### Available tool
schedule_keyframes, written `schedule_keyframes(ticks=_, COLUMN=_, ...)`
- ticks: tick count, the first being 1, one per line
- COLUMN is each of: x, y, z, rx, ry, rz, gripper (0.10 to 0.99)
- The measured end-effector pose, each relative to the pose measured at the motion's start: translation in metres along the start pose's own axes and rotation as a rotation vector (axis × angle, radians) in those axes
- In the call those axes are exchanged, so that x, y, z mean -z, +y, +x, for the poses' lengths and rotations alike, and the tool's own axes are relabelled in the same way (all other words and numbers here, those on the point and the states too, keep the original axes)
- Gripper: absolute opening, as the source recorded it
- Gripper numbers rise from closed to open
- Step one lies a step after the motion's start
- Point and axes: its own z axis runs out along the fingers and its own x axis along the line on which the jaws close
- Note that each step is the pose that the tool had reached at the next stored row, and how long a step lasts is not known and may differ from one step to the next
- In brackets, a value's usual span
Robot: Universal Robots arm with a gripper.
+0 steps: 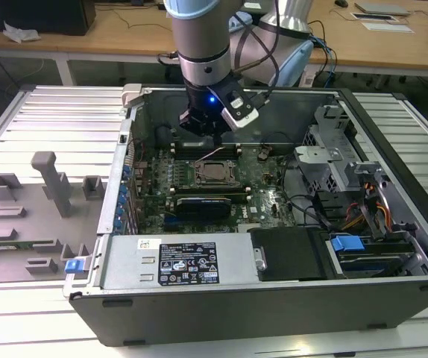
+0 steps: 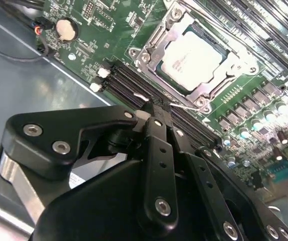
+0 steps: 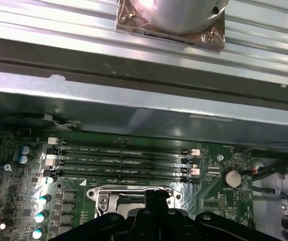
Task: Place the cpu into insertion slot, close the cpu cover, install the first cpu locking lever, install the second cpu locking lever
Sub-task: 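Install the first cpu locking lever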
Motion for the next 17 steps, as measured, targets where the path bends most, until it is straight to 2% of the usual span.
schedule_keyframes(ticks=3, x=-0.0051, y=-0.0010, z=0.0012, rx=-0.001, ry=-0.0005, rz=-0.005, gripper=0.106)
schedule_keyframes(ticks=7, x=-0.0095, y=-0.0015, z=0.0020, rx=-0.005, ry=-0.0027, rz=-0.027, gripper=0.106)
schedule_keyframes(ticks=10, x=-0.0119, y=-0.0014, z=0.0021, rx=-0.007, ry=-0.0037, rz=-0.035, gripper=0.106)
schedule_keyframes(ticks=12, x=-0.0134, y=-0.0014, z=0.0021, rx=-0.007, ry=-0.0041, rz=-0.039, gripper=0.106)
schedule_keyframes(ticks=17, x=-0.0169, y=-0.0012, z=0.0002, rx=-0.007, ry=-0.0039, rz=-0.040, gripper=0.106)
